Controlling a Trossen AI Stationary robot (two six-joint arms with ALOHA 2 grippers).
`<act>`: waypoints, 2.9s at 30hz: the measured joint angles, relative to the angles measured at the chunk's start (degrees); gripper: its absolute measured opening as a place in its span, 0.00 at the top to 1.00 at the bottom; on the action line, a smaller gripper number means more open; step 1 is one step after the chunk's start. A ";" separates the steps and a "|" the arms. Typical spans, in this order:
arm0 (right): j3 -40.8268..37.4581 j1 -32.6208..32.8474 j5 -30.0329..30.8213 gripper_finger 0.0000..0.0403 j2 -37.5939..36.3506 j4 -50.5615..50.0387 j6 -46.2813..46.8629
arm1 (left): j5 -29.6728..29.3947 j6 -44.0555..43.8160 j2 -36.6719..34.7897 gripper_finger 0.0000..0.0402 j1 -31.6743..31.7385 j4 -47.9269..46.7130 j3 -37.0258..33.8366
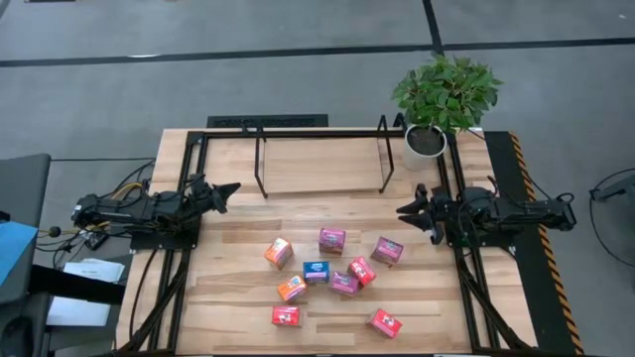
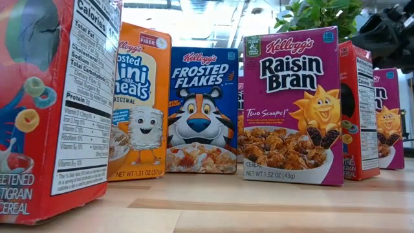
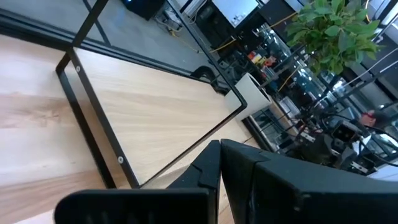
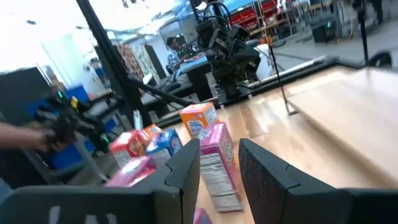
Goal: Stack cereal on shelf
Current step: Put the top right purple cereal box on the shelf
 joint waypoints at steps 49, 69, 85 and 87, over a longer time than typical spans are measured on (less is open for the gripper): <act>71.35 13.56 7.91 0.42 61.11 -68.83 7.91 | 9.67 10.97 0.02 0.26 -0.02 31.82 0.42; 71.41 19.19 2.97 0.16 79.41 -72.49 17.45 | 9.63 11.29 0.00 0.26 -0.02 26.65 0.42; 66.68 16.20 2.88 0.09 83.94 -65.41 14.53 | 9.69 10.40 0.02 0.26 -0.02 23.99 0.39; 64.76 16.22 3.19 0.09 83.87 -65.39 14.55 | 9.69 10.33 0.02 0.26 -0.02 23.80 0.39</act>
